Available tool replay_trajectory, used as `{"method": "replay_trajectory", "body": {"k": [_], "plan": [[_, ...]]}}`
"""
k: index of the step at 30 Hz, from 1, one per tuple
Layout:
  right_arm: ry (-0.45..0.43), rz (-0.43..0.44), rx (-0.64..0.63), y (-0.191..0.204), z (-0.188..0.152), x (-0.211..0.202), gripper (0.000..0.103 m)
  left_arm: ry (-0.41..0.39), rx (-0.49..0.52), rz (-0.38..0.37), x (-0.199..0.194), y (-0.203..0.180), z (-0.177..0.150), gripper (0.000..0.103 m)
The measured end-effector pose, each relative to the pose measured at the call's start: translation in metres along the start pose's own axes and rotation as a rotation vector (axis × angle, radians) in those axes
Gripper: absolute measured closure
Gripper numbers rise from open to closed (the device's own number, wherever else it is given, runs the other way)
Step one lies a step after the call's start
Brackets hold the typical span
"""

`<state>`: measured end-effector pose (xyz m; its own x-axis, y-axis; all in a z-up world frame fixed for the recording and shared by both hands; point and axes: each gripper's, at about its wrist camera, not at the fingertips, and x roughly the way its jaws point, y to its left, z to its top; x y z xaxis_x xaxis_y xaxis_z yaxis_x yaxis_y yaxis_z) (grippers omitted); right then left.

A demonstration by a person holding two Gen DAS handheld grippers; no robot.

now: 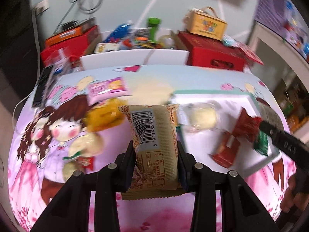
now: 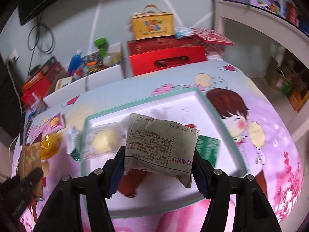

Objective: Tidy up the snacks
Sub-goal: 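Carry the paper snack with the right tool while the left tool carries the biscuit bag to the tray, then open the right tool over the tray while the left tool releases the biscuit bag there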

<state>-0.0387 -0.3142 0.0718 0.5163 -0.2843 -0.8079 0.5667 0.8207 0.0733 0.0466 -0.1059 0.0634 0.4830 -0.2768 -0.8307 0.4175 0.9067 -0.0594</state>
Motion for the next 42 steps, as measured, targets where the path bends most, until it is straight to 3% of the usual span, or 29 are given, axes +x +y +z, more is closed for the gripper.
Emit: {"method": "replay_trajectory", "body": {"k": [9,14,33,42], "plan": [[0.011,-0.018,0.070,-0.040,0.002,-0.004,0.036,0.043,0.156,-0.068,0.022,-0.067,-0.008,0.063],[0.029,-0.009,0.074,-0.047,0.002,0.001,0.035,0.070,0.186,-0.089,0.035,-0.084,-0.013,0.063],[0.188,0.041,0.013,-0.023,-0.019,0.046,0.035,0.139,0.221,-0.056,0.065,-0.098,-0.023,0.063],[0.206,0.047,0.019,-0.022,-0.023,0.056,0.035,0.141,0.191,-0.061,0.073,-0.092,-0.019,0.063]]}}
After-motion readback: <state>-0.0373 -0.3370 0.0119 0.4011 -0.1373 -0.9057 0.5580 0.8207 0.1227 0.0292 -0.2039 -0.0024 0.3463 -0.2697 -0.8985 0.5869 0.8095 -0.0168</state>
